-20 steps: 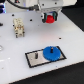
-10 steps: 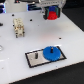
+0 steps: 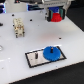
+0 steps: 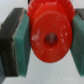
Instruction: Insert the blue gear onto the right peg, followed by the red gear
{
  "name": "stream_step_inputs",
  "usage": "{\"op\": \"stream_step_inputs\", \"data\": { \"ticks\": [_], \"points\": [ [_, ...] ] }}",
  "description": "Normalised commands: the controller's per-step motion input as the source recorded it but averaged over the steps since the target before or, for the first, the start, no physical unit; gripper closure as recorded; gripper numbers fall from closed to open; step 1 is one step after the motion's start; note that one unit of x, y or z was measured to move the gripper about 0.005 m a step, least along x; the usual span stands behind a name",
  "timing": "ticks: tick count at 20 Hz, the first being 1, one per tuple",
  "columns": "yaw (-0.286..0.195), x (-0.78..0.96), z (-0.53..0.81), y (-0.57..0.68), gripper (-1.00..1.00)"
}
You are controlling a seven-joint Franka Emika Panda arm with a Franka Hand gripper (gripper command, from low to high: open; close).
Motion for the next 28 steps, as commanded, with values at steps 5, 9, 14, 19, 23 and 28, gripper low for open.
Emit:
{"op": "stream_step_inputs", "data": {
  "ticks": [5, 9, 14, 19, 23, 28],
  "points": [
    [0.0, 0.89, 0.31, -0.04, 1.0],
    [0.0, 0.87, 0.3, -0.1, 1.0],
    [0.0, 0.86, 0.2, -0.17, 1.0],
    [0.0, 0.76, 0.09, -0.23, 1.0],
    [0.0, 0.44, 0.0, -0.3, 1.0],
    [0.0, 0.12, -0.03, -0.26, 1.0]
  ]
}}
